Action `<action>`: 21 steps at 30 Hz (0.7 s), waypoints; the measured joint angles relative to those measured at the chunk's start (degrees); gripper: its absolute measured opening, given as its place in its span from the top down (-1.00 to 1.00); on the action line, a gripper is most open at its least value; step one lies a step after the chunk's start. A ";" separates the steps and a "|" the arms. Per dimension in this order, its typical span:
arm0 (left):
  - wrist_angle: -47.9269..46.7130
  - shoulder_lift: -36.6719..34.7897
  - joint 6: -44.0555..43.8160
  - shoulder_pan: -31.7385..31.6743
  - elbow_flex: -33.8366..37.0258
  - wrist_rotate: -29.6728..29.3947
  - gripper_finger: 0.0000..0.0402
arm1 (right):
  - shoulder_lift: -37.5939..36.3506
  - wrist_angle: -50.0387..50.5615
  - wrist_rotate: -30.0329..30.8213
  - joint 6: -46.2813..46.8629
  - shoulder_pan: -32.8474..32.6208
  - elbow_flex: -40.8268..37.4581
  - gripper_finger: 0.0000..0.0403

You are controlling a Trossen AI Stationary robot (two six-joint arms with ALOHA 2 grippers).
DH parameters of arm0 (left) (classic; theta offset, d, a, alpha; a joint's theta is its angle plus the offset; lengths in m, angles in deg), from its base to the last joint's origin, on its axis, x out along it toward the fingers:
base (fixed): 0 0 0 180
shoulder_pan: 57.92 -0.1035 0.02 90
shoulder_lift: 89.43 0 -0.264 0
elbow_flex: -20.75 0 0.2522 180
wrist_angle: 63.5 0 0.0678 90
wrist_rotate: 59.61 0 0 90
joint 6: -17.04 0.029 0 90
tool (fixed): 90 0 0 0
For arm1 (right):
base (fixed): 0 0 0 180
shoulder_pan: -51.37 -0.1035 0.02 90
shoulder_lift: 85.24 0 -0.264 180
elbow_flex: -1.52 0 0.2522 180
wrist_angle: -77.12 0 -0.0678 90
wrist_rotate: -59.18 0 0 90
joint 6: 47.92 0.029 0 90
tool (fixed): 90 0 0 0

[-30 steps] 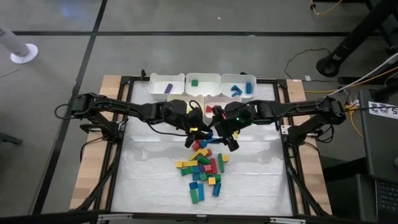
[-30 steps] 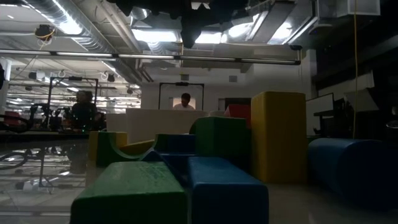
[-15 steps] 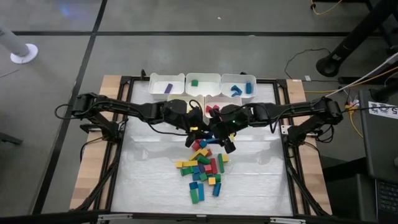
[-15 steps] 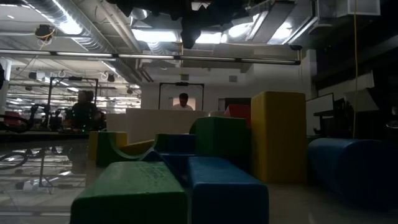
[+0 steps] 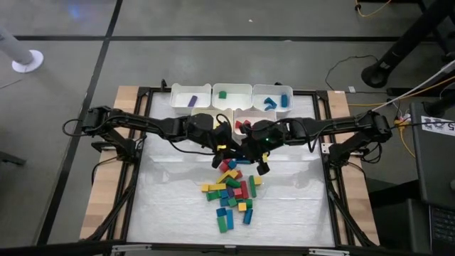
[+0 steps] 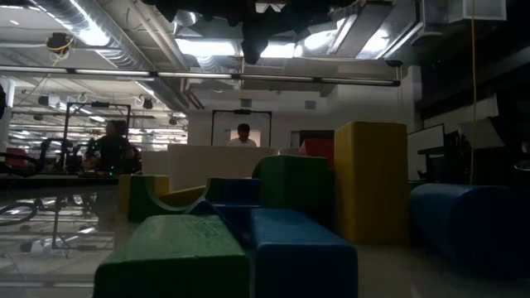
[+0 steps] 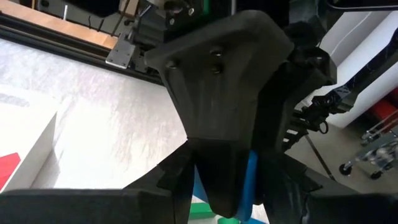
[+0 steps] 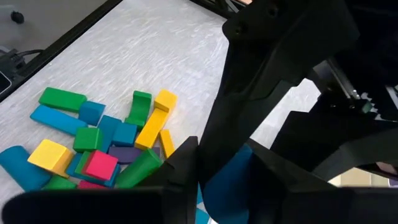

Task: Sort blocks
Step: Put the blue block into the top right bin

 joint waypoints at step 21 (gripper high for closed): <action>-2.84 0.00 -3.53 -1.70 -0.24 -0.67 -0.03 | 0.09 1.43 0.55 1.24 0.11 0.00 0.49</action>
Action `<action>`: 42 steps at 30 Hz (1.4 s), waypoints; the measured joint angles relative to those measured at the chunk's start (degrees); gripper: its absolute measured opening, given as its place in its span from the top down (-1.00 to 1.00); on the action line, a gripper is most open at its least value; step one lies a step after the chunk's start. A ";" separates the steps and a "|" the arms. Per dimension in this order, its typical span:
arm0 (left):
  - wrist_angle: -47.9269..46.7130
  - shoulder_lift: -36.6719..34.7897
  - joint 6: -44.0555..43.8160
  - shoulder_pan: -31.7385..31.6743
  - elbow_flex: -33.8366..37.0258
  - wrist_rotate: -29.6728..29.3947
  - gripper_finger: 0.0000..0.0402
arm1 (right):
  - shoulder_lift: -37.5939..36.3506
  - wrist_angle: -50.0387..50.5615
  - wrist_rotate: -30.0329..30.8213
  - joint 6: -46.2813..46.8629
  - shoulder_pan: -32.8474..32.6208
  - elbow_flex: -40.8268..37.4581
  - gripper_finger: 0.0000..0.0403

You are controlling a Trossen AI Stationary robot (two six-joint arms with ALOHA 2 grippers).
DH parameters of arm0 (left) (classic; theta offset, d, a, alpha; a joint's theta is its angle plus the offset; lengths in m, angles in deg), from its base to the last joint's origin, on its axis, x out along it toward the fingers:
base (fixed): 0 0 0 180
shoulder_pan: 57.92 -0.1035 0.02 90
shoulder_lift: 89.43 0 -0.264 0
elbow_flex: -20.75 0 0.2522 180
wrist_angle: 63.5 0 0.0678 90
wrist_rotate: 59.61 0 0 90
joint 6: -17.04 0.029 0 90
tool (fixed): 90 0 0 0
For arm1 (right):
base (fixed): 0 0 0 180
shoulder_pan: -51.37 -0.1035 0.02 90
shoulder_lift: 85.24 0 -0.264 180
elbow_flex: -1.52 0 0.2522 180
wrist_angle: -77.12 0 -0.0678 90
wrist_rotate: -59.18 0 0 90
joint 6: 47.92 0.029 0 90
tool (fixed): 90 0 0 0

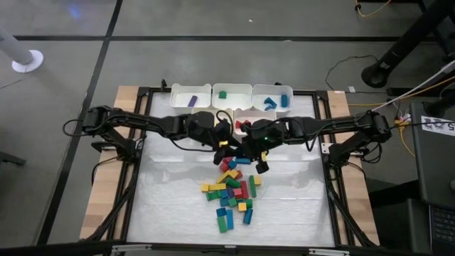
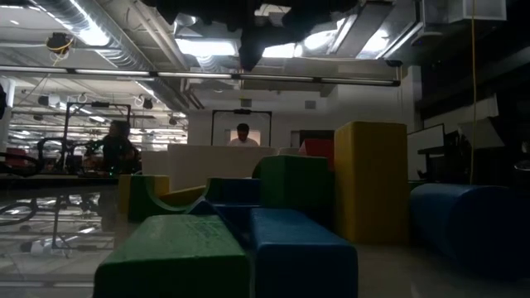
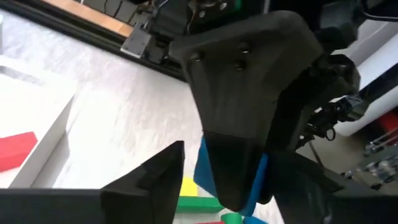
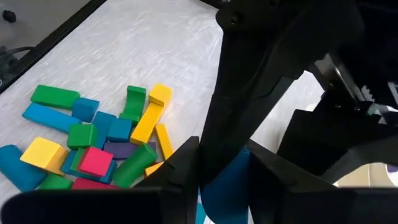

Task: Sort blocks
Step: Put the blue block into the top right bin, then put the yellow block into the bottom left bin

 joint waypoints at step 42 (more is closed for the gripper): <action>-27.45 -4.50 14.56 -2.24 3.41 -0.10 -0.11 | 11.00 13.63 14.90 0.84 40.26 -0.07 0.27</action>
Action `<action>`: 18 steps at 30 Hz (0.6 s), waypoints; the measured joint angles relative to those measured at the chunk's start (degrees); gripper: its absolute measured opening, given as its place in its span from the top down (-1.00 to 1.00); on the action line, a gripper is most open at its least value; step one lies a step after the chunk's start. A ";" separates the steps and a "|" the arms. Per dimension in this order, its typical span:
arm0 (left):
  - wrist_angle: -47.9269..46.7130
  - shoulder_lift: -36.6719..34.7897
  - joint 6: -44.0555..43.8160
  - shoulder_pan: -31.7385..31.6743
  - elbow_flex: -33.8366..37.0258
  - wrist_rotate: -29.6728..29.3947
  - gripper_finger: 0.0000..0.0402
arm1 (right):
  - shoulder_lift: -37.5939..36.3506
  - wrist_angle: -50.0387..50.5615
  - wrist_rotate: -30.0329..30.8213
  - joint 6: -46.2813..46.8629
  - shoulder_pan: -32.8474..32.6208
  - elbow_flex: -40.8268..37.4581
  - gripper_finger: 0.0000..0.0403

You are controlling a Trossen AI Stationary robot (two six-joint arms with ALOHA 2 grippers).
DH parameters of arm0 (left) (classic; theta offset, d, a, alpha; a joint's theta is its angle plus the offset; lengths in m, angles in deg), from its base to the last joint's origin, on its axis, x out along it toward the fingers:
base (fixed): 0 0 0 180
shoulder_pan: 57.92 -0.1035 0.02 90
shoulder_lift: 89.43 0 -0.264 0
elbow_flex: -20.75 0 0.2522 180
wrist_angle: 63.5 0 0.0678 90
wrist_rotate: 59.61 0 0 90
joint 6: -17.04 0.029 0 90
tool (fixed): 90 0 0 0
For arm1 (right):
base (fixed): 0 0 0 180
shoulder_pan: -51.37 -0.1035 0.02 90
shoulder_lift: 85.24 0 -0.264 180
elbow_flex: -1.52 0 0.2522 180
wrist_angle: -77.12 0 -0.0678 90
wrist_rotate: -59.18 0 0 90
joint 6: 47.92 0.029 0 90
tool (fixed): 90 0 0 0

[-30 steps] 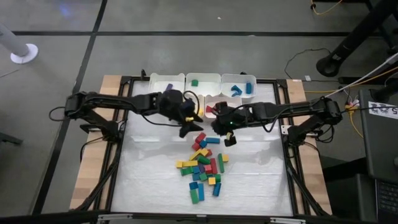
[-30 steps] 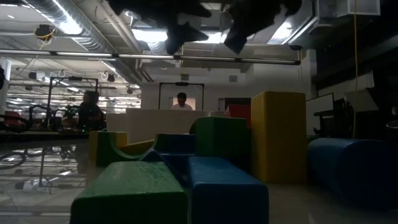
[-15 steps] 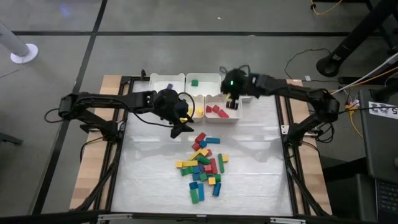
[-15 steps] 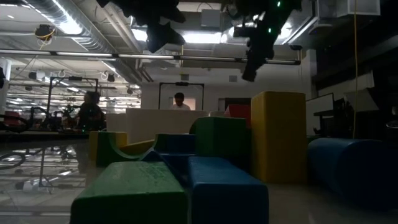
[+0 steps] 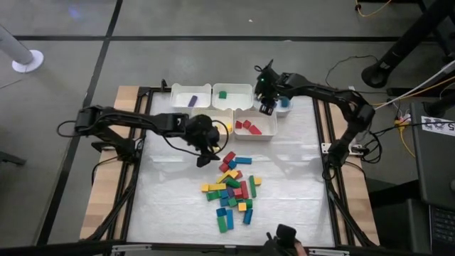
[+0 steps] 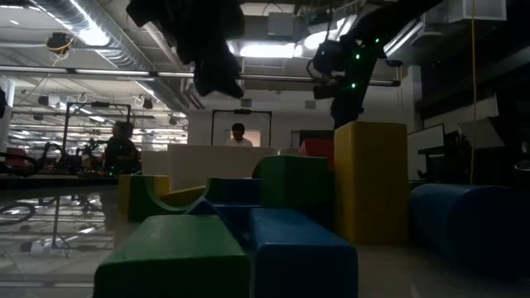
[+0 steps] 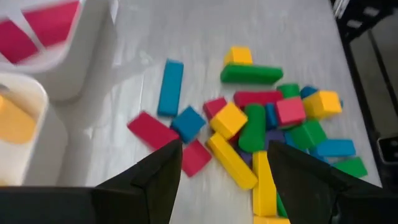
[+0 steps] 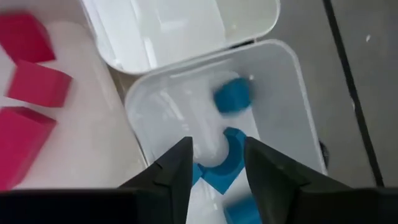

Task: Sort blocks
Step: Put the yellow block into the bottom left bin

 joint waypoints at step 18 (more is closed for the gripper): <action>-11.79 4.79 -0.14 17.38 0.04 -2.70 -0.11 | 2.34 0.09 0.77 -0.01 -0.65 0.02 0.17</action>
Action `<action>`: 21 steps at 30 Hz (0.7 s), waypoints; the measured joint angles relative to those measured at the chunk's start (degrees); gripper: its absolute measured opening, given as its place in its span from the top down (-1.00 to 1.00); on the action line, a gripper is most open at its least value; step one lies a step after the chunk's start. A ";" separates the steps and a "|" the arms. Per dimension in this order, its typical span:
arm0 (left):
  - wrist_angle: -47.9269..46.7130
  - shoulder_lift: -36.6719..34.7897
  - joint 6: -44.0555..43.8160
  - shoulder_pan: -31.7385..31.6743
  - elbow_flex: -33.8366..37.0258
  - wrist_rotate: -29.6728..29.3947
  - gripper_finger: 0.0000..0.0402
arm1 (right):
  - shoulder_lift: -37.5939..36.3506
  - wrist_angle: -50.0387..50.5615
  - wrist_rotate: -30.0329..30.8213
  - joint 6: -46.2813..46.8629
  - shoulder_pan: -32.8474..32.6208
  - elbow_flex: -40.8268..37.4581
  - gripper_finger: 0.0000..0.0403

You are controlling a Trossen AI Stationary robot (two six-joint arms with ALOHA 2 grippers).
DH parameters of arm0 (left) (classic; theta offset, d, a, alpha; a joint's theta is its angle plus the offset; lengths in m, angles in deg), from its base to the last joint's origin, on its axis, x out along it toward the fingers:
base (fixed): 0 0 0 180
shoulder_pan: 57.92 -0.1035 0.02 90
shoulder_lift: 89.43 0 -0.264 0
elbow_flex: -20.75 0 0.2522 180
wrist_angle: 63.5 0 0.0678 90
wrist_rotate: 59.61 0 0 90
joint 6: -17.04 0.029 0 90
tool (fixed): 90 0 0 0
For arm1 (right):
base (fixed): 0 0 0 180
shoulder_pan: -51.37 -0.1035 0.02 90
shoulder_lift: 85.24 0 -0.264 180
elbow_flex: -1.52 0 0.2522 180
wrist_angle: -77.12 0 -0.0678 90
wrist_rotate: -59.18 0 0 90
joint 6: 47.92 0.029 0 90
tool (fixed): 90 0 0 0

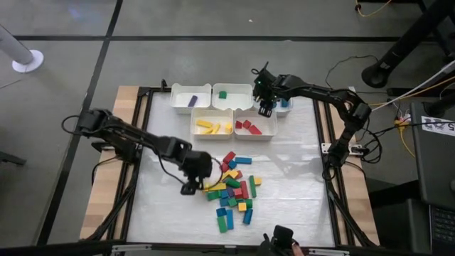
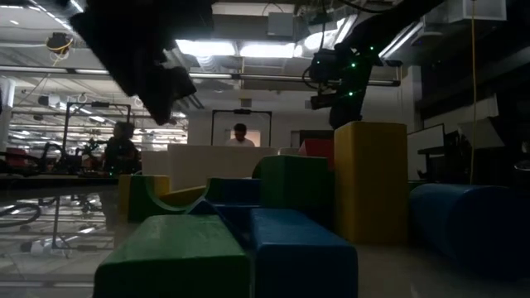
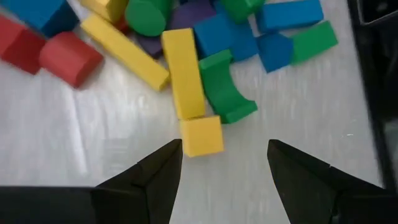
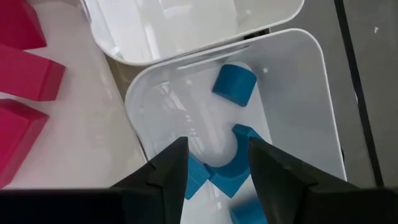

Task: Sort blocks
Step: Put the yellow block into the bottom left bin

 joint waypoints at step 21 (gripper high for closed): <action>4.62 12.37 -2.39 4.49 0.00 -8.69 -0.09 | 0.00 4.40 -0.73 1.67 -4.30 0.00 0.17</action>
